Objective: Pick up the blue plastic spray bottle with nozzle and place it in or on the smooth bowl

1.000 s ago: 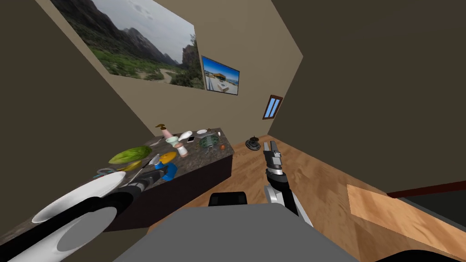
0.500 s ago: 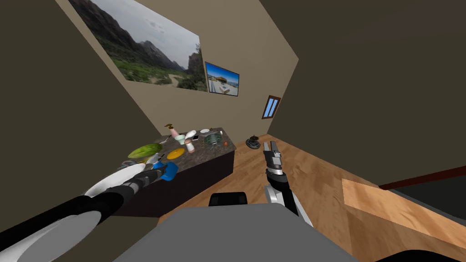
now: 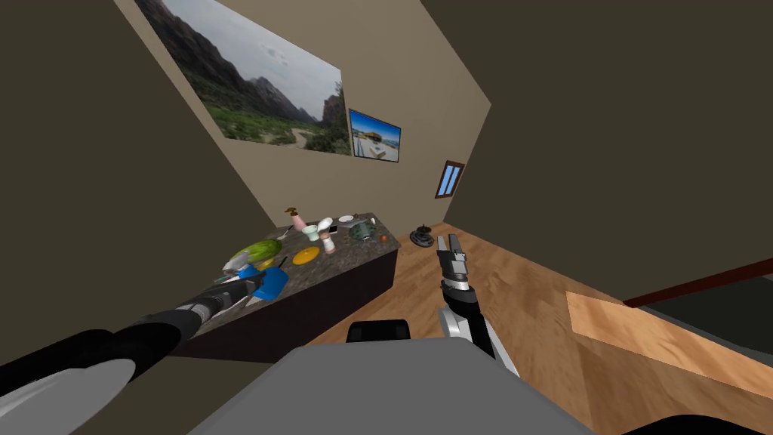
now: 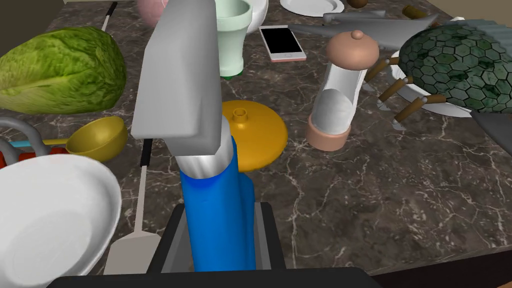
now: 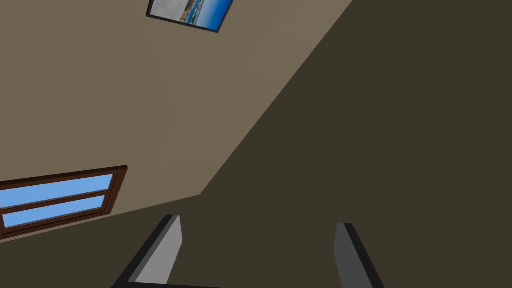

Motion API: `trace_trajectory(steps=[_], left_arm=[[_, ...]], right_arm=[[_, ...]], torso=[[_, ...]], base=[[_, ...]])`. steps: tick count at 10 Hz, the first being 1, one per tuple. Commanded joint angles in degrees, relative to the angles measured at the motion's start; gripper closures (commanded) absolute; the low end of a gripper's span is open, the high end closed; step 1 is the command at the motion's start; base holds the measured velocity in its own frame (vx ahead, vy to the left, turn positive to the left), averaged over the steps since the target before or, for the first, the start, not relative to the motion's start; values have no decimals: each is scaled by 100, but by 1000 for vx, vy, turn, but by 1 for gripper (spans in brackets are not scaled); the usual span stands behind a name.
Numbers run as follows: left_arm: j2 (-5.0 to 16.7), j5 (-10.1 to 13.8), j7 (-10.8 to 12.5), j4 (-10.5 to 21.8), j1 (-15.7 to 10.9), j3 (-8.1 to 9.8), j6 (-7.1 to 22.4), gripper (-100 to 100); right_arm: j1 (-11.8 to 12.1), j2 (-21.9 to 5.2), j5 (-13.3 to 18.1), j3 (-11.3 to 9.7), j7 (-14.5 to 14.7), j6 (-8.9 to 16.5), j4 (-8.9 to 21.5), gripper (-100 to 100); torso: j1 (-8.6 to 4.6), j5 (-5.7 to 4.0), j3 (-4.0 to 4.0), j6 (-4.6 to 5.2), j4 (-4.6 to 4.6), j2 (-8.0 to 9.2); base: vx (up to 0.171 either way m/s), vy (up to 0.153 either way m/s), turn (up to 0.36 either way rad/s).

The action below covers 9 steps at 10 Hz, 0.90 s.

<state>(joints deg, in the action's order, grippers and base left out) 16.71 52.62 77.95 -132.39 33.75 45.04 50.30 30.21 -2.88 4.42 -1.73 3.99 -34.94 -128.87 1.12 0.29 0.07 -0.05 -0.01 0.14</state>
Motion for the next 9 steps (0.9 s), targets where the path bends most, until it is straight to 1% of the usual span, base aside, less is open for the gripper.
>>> trace_trajectory(steps=[1,3,4,5,6,7,8,9], left_arm=[[-6,-26,122,-112,32,171,59,100],[-12,-89,268,-210,35,357,135,100],[-24,-152,400,-297,37,532,203,100],[-31,-182,458,-335,37,611,232,100],[-46,-236,553,-395,35,744,279,100],[-57,-275,617,-434,33,836,310,100],[-61,-267,568,-417,26,752,290,100],[-59,-273,584,-425,26,773,292,-100]], right_arm=[[0,0,0,0,0,0,0,0],[0,0,0,0,0,0,0,0],[0,0,0,0,0,0,0,0],[0,0,0,0,0,0,0,0],[0,0,0,0,0,0,0,0],[0,0,0,0,0,0,0,0],[0,0,0,0,0,0,0,0],[0,1,0,-1,0,0,0,0]], torso=[[0,0,0,0,0,0],[-10,-3,2,-2,1,5],[-20,-7,4,-4,2,7],[-13,-8,5,-7,3,8],[-17,-6,5,-9,3,8],[-13,-7,3,-12,2,4],[-5,-6,0,-14,1,-1],[-49,-8,-1,-10,-1,-1]], base=[[20,225,-22],[-3,202,-26],[2,220,-34],[-3,210,-29],[14,222,-32],[27,252,-25],[12,119,-11],[1,24,-1]])
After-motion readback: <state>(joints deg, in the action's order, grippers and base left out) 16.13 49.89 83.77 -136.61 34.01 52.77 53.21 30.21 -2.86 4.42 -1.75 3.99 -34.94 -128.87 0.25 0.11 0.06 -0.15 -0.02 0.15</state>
